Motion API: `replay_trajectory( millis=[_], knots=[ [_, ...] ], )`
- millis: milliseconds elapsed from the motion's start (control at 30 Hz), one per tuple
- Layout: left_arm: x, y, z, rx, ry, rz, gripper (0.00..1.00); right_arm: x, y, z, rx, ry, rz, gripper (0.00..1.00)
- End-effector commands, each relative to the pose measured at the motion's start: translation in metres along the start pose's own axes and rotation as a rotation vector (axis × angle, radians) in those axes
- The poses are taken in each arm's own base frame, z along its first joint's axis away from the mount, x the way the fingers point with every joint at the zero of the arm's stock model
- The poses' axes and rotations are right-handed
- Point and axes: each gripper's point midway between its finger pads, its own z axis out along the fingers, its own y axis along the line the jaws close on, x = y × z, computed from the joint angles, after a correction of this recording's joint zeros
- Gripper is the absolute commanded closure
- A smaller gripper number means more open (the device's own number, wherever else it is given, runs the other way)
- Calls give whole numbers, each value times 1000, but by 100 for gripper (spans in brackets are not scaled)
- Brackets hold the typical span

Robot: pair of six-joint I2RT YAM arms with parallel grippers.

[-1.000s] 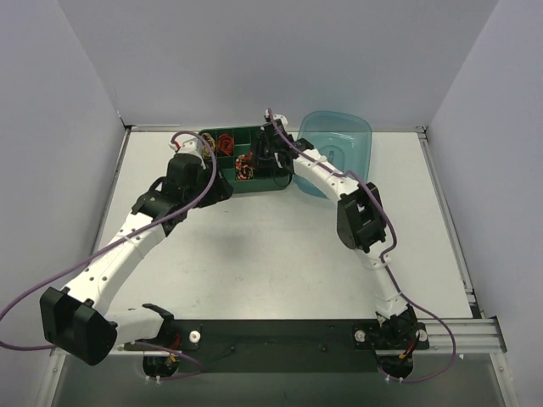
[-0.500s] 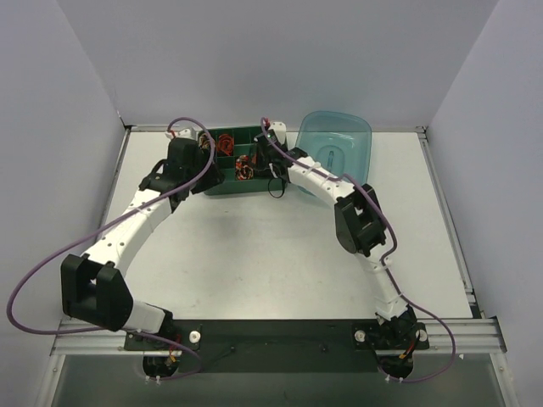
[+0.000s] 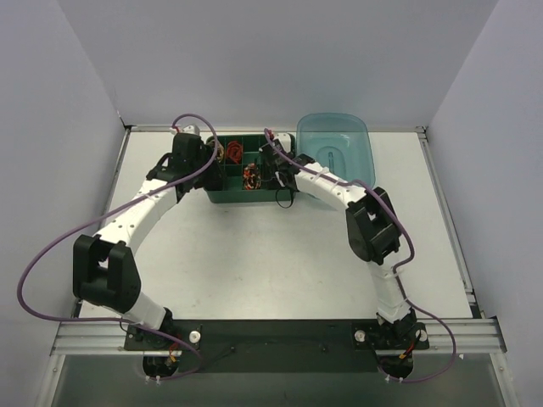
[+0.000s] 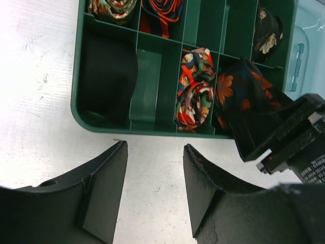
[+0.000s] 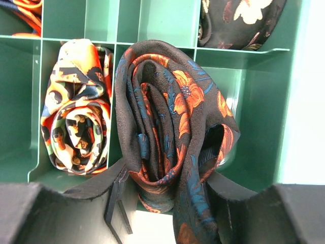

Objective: Roll the ties
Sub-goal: Place the tie in the storage box.

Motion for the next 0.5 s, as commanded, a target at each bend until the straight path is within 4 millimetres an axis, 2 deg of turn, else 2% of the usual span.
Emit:
replay_trajectory(
  millis=[0,167,267,367,400,467],
  knots=[
    [-20,-15,7,47,-46,22,43,42,-24,-23,45,151,-107,100],
    [-11,-11,17,45,-24,20,44,59,-33,-32,47,197,-128,100],
    [-9,-13,18,56,-19,20,44,54,-36,-31,76,174,-113,100],
    [-8,-14,13,68,-20,22,44,43,-30,-26,79,144,-89,100],
    [-6,-12,11,66,-17,20,44,32,-26,-26,74,118,-81,100],
    [-9,-15,4,82,-38,19,44,29,-24,-19,81,113,-68,100]
  ],
)
